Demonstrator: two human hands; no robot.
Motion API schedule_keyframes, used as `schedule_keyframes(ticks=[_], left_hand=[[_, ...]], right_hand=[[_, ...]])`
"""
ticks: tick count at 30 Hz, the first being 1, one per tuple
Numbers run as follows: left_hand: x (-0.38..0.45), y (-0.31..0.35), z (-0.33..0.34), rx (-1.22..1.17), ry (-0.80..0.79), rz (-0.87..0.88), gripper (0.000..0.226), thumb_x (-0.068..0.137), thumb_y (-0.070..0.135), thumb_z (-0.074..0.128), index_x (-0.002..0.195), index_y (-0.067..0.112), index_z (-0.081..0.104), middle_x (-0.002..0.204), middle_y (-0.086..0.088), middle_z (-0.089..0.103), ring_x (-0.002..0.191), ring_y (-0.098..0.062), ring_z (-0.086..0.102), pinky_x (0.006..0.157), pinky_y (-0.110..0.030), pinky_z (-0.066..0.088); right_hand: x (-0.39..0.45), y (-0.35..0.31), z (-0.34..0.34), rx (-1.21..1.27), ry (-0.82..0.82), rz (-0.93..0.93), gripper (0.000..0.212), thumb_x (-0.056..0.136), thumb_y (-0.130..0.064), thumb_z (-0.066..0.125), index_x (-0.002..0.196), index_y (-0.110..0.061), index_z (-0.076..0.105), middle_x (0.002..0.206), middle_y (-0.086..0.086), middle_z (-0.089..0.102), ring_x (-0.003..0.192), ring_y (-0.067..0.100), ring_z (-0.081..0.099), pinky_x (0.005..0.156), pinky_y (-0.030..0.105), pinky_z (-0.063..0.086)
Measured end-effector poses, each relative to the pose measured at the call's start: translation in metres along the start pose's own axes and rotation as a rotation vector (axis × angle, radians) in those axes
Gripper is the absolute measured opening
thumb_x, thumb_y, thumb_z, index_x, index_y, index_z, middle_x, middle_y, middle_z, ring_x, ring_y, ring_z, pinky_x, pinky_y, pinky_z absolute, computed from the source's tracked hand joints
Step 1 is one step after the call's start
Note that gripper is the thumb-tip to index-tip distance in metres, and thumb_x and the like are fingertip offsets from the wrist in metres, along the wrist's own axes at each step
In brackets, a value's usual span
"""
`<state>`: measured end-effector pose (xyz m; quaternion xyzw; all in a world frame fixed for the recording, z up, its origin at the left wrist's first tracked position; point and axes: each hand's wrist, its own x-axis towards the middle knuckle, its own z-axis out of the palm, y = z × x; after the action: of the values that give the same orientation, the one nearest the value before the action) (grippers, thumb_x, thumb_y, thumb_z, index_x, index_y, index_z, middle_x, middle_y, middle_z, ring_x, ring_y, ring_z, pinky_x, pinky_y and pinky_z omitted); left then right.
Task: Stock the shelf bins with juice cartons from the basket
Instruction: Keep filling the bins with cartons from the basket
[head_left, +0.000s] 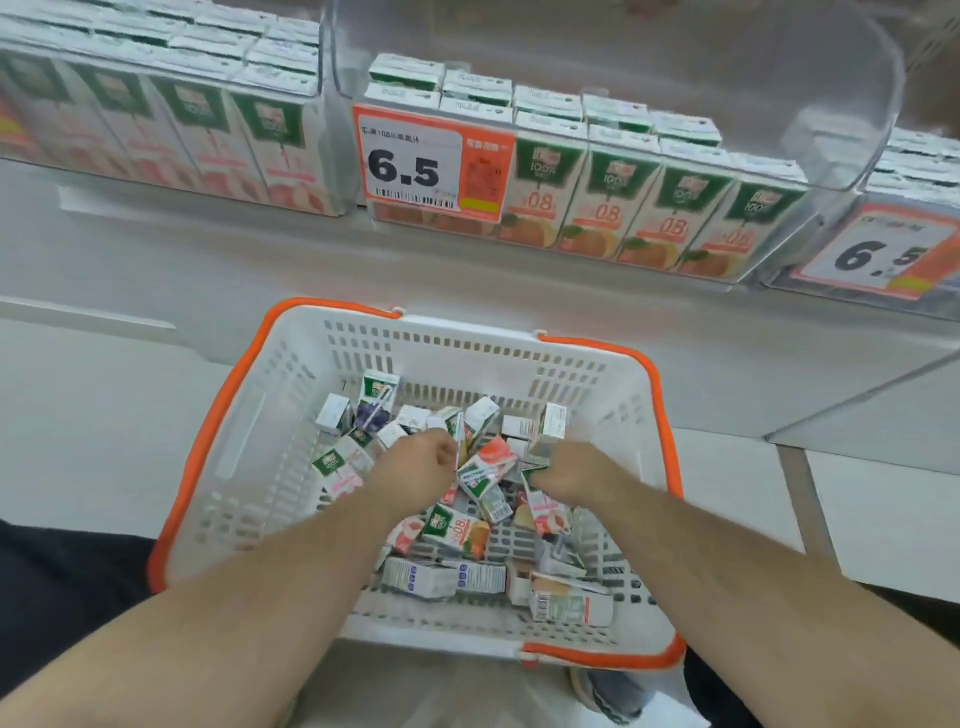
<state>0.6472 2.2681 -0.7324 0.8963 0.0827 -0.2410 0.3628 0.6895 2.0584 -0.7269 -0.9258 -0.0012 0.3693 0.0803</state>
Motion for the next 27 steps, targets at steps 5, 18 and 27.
schedule_keyframes(ticks=[5, 18, 27], left_hand=[[0.006, -0.016, 0.024, 0.075, -0.369, -0.021, 0.029, 0.091, 0.01, 0.052, 0.111, 0.026, 0.065, 0.128, 0.001, 0.058, 0.107, -0.023, 0.062, 0.088, -0.035, 0.052], [-0.002, -0.051, 0.046, 0.584, -0.736, 0.041, 0.078, 0.082, 0.004, 0.064, 0.141, 0.048, 0.037, 0.145, -0.002, 0.042, 0.122, -0.025, 0.047, 0.098, -0.041, 0.046], [-0.004, -0.04, 0.022, -0.022, -0.46, -0.073, 0.074, 0.074, 0.017, 0.082, 0.133, 0.027, 0.039, 0.129, -0.003, 0.049, 0.094, -0.018, 0.058, 0.078, -0.035, 0.054]], right_hand=[[0.007, 0.008, 0.042, 0.137, 0.133, 0.225, 0.081, 0.076, -0.057, 0.071, 0.132, -0.013, 0.032, 0.099, 0.002, 0.065, 0.09, 0.023, 0.064, 0.06, 0.028, 0.041], [0.009, 0.009, 0.059, 0.303, 0.19, 0.21, 0.061, 0.079, -0.039, 0.072, 0.12, -0.019, 0.032, 0.078, -0.007, 0.059, 0.061, 0.008, 0.054, 0.045, 0.022, 0.037], [-0.022, 0.004, 0.018, 0.362, 0.146, -0.107, 0.062, 0.067, -0.022, 0.075, 0.123, -0.024, 0.049, 0.087, -0.007, 0.066, 0.074, 0.009, 0.064, 0.052, 0.02, 0.047]])
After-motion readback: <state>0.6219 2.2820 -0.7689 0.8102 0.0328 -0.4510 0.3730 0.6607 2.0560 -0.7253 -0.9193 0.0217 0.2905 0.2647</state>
